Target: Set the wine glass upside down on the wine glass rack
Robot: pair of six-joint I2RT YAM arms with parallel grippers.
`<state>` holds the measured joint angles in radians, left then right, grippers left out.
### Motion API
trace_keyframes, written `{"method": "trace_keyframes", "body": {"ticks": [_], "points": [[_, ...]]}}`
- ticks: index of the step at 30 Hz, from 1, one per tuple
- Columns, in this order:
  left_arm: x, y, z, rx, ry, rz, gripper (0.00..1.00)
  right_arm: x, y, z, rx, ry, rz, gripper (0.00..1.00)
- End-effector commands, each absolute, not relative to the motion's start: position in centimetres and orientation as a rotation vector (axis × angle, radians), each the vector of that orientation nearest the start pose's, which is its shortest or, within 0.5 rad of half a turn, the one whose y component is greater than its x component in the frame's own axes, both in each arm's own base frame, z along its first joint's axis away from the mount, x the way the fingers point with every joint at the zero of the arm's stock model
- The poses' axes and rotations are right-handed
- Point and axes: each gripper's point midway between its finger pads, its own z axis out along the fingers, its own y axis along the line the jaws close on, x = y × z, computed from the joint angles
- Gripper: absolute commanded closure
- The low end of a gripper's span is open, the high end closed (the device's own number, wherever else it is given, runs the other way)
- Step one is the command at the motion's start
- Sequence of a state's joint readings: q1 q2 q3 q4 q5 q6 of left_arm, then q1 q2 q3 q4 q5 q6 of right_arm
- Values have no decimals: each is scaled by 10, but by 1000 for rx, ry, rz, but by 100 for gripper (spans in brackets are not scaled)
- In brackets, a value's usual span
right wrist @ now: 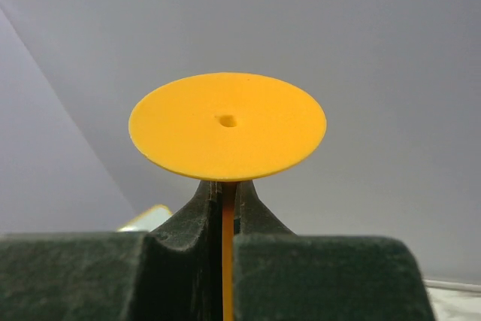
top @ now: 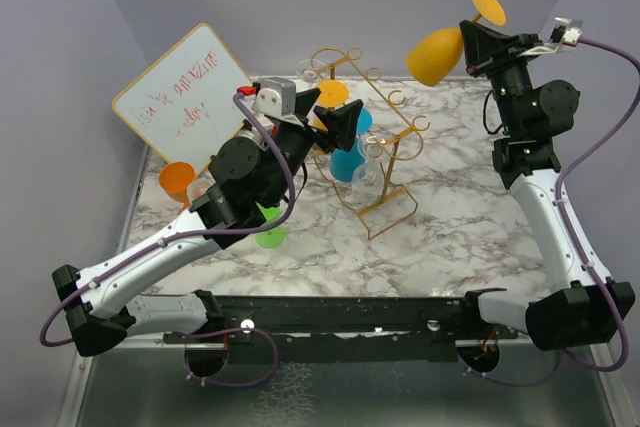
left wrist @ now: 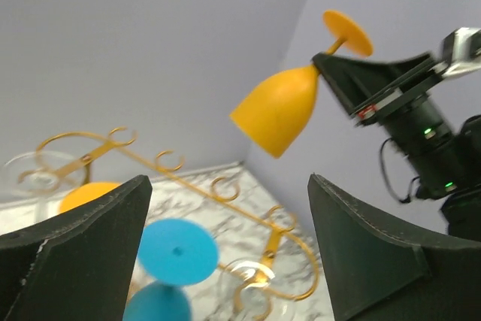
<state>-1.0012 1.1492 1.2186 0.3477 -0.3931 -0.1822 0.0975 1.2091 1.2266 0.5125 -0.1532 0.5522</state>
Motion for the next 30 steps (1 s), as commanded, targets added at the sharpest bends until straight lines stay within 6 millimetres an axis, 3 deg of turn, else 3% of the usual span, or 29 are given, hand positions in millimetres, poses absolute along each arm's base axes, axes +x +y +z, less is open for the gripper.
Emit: {"method": "trace_keyframes", "body": {"ticks": [1,8,16,24,30], "points": [[269,-250,450,157,1425,-520,12,403,93,515,-185,1067,402,99],[259,-221,425,158,1496,-438,1,435,107,463,-424,1221,277,100],[258,-197,404,100,1560,-353,1,461,145,422,-737,1215,345,100],[254,-182,405,40,1565,-339,1,496,168,398,-878,1158,416,100],[254,-178,403,19,1575,-332,1,503,191,385,-937,1070,576,99]]}}
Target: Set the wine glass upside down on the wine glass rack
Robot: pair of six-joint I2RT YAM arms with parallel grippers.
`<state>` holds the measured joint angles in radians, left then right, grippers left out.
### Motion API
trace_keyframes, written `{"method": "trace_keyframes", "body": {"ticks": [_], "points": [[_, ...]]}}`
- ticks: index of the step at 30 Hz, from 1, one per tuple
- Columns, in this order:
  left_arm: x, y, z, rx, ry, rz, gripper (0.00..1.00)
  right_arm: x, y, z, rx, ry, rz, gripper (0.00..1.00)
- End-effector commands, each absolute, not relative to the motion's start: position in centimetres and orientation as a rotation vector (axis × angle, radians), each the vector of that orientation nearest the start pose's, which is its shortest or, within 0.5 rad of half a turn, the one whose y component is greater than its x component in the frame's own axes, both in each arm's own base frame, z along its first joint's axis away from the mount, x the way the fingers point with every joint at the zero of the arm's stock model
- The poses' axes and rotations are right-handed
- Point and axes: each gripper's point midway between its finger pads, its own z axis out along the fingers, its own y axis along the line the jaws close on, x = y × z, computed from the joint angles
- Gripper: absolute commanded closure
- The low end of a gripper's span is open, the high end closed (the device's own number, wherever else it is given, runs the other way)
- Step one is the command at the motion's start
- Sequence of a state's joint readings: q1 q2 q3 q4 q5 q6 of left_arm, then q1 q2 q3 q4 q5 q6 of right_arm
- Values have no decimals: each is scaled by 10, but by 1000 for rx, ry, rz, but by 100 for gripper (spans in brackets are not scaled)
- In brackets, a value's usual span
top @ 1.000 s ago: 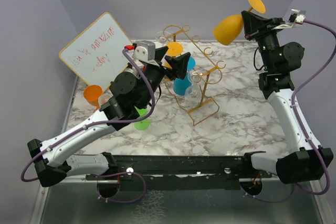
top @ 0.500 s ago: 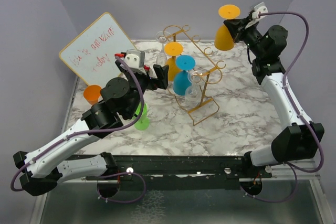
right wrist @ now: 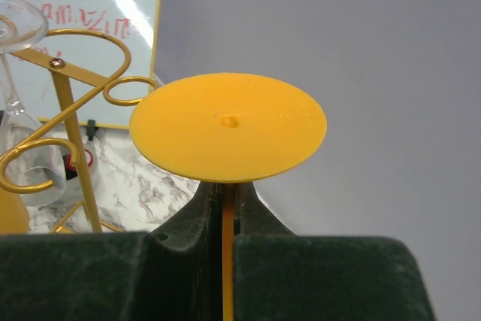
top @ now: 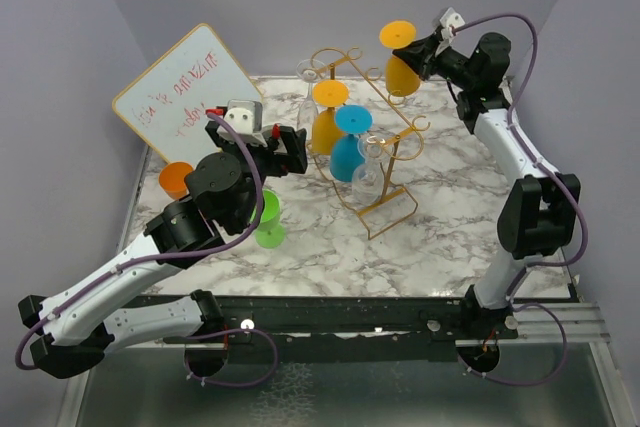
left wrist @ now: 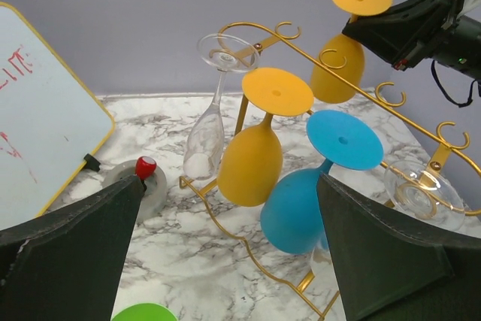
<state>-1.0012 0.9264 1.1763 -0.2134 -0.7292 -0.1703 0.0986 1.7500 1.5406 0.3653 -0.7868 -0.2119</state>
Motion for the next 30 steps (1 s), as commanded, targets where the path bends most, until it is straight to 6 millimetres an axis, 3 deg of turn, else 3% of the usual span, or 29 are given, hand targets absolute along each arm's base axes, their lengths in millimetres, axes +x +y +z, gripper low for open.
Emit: {"method": "trace_keyframes", "body": {"ticks": [1,7,15,30], "points": [[254,-178,402,18,1578,-330,1,503,196,383,-946,1055,602,100],[253,-179,398,11,1597,-337,1,512,219,362,-956,1050,648,99],[251,-179,394,-10,1600,-367,1,513,244,358,-978,1028,705,99],[251,-177,387,-12,1611,-359,1,517,260,350,-997,1011,770,99]]}}
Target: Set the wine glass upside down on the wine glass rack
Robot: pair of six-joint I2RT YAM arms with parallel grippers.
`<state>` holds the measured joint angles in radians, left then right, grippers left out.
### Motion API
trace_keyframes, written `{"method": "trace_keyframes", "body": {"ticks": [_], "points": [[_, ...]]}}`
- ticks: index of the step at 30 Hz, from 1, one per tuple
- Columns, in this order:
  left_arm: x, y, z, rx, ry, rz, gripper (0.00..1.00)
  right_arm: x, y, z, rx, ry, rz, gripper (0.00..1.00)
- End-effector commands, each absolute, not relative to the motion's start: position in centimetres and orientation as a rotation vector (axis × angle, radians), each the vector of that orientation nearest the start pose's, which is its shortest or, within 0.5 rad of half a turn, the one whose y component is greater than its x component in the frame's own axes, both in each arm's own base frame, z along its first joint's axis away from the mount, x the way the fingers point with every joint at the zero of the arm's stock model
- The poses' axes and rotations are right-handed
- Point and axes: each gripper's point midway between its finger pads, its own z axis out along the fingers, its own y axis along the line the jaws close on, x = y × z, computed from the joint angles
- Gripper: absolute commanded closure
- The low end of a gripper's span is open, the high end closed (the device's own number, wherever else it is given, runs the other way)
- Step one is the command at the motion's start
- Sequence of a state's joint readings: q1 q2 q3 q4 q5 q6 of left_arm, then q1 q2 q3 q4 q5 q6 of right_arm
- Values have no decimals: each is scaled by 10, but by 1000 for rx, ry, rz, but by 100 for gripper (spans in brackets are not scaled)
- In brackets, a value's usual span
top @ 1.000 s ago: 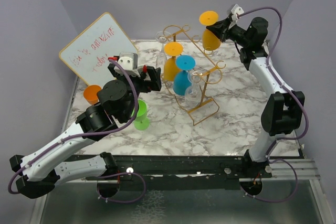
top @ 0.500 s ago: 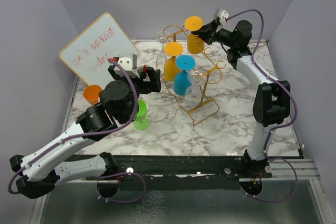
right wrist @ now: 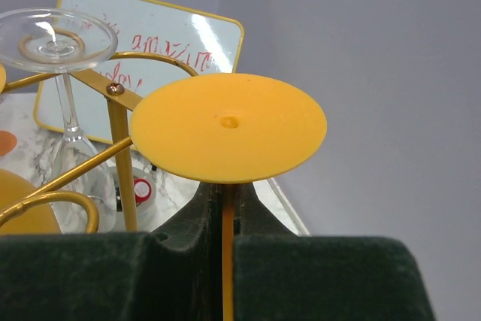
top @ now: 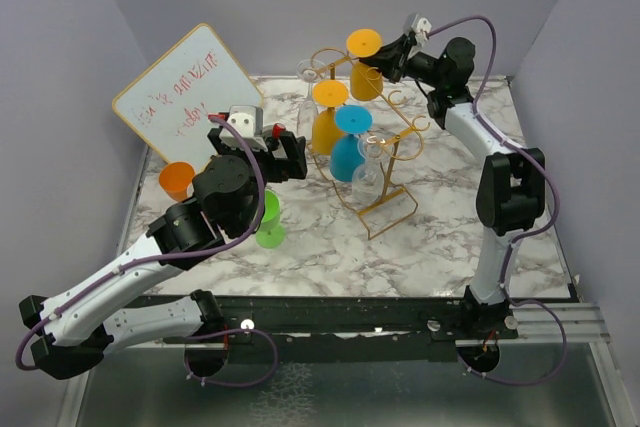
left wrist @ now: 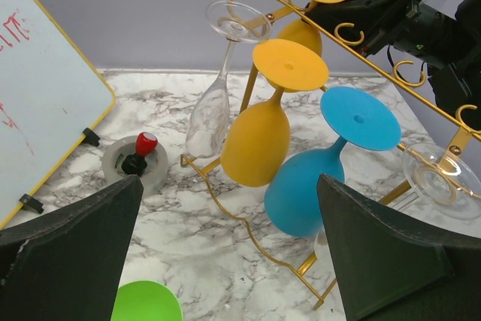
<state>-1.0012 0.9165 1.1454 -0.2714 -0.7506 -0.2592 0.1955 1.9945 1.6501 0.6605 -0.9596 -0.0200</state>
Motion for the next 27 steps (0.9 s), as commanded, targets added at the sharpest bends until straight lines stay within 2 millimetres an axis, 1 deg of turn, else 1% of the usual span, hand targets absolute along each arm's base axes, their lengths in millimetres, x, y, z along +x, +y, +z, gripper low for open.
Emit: {"method": "trace_keyframes", "body": {"ticks": [1,10,18,21,25,27], "points": [[251,-177,387,-11,1613,-360,1,517,262,349,-1002,1011,776,99],[250,-177,383,-11,1621,-359,1,514,274,340,-1025,1009,806,99],[249,-175,382,-10,1622,-360,1,512,272,327,-1021,1041,803,98],[248,-175,382,-8,1623,-366,1,511,272,323,-1011,1058,808,92],[246,-174,381,-9,1625,-369,1,512,269,321,-988,1086,805,80],[246,-173,381,-13,1625,-372,1,512,268,320,-981,1096,799,72]]}}
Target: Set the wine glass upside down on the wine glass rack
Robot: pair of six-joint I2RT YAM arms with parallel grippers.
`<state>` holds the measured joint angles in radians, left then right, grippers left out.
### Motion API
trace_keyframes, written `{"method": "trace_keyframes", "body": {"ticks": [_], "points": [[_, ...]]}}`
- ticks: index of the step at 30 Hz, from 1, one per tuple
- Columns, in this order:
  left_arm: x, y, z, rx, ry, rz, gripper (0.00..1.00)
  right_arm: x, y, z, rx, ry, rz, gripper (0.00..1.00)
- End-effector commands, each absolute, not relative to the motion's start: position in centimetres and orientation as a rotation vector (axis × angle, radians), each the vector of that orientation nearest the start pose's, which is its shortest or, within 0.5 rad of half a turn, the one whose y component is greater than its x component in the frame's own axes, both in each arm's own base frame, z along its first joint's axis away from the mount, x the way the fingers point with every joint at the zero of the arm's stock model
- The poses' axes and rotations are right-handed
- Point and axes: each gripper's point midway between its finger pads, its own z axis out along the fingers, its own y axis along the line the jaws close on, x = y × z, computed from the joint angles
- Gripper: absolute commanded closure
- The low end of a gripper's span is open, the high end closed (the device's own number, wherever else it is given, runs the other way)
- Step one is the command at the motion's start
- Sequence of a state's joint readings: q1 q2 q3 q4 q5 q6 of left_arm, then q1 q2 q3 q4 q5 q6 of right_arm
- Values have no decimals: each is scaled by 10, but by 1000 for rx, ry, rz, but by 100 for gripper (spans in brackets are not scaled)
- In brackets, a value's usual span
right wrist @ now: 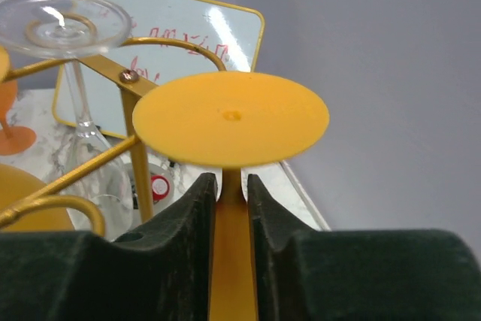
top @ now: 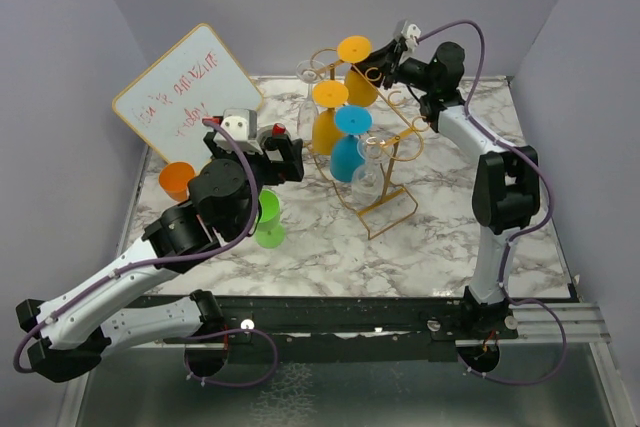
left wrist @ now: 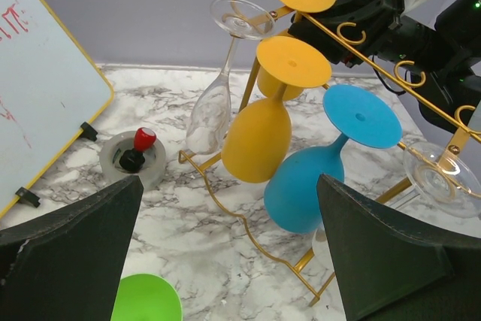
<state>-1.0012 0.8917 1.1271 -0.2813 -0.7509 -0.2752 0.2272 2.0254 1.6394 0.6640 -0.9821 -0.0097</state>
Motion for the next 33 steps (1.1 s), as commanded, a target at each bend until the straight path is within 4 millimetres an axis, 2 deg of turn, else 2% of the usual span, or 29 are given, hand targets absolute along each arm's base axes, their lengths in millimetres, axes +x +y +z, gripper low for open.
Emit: {"method": "trace_keyframes", "body": {"ticks": [1,6,12,18,30,33], "points": [[245,-173,380,-12,1626,-372,1,511,268,320,-978,1102,800,68],[241,-168,385,24,1642,-353,1,509,264,318,-950,1140,795,51],[234,-151,394,42,1650,-308,1,500,257,328,-922,1143,766,41],[230,-148,389,52,1659,-315,1,499,250,330,-881,1164,748,37],[227,-159,375,82,1698,-356,1,493,240,328,-888,1162,809,37],[228,-162,372,82,1705,-362,1,497,237,331,-855,1182,811,36]]}}
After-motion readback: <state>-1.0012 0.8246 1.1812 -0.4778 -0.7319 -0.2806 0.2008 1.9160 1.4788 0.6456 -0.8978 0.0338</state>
